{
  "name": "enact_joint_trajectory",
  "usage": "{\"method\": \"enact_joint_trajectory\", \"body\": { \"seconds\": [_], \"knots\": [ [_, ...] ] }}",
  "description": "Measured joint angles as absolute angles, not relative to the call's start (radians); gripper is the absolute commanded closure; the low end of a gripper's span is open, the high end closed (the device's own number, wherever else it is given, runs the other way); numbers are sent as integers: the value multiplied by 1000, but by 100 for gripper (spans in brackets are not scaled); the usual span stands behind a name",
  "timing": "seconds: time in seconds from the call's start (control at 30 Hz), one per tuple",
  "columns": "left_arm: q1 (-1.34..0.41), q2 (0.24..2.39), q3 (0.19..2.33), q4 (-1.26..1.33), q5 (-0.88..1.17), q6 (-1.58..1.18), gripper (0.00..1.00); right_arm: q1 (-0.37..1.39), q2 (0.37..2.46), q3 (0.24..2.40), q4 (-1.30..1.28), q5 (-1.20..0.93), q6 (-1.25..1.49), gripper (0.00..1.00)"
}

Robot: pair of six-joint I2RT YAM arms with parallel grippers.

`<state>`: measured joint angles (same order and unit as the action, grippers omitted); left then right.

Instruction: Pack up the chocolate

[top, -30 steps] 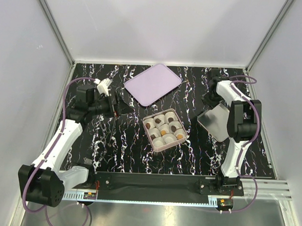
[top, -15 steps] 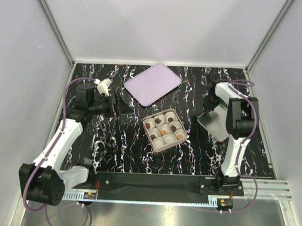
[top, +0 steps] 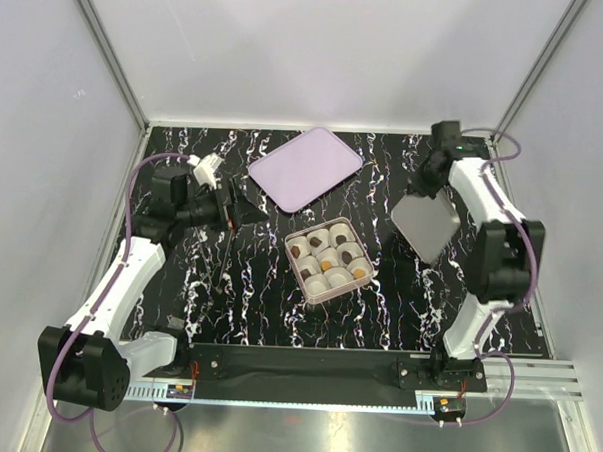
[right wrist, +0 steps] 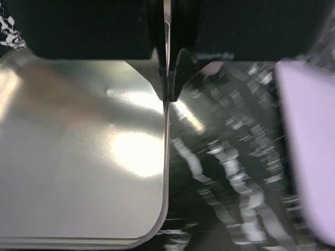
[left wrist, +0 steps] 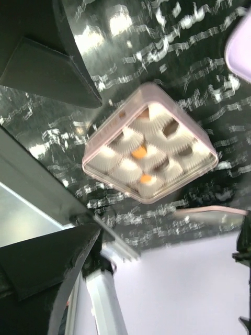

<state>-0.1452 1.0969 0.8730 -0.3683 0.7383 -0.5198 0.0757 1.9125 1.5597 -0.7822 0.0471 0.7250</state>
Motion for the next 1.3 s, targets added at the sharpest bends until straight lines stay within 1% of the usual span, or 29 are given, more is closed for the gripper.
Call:
{"method": "enact_joint_trajectory", "body": {
  "seconds": [0.1, 0.2, 0.23, 0.33, 0.43, 0.57, 0.67, 0.9, 1.03, 1.1, 1.17, 1.3],
  "knots": [
    [-145, 1097, 881, -316, 778, -568, 1, 78, 1747, 1580, -778, -62, 677, 100],
    [-143, 1097, 912, -269, 807, -606, 3, 81, 1582, 1580, -728, -216, 655, 100],
    [-142, 1097, 926, -239, 819, -623, 5, 82, 1526, 1576, -696, -284, 656, 100],
    [-142, 1100, 947, -59, 880, -718, 7, 94, 1394, 1554, -562, -464, 687, 100],
    [-142, 1147, 999, 120, 956, -854, 8, 115, 1315, 1535, -400, -638, 753, 100],
    [-154, 1274, 1109, 391, 1028, -1050, 8, 130, 1292, 1530, -173, -815, 887, 100],
    [-168, 1338, 1151, 578, 1047, -1183, 6, 131, 1292, 1514, 22, -905, 1021, 100],
    [-217, 1490, 1256, 933, 1047, -1377, 5, 139, 1291, 1508, 382, -996, 1268, 100],
    [-242, 1596, 1322, 1065, 1032, -1424, 4, 158, 1300, 1514, 552, -1025, 1395, 100],
    [-257, 1636, 1342, 1088, 1026, -1431, 4, 178, 1308, 1517, 612, -1032, 1441, 100],
    [-274, 1694, 1382, 1116, 1016, -1446, 4, 196, 1314, 1517, 646, -1034, 1470, 100],
    [-314, 1831, 1480, 1215, 997, -1542, 7, 230, 1324, 1517, 666, -1035, 1491, 100]
  ]
}}
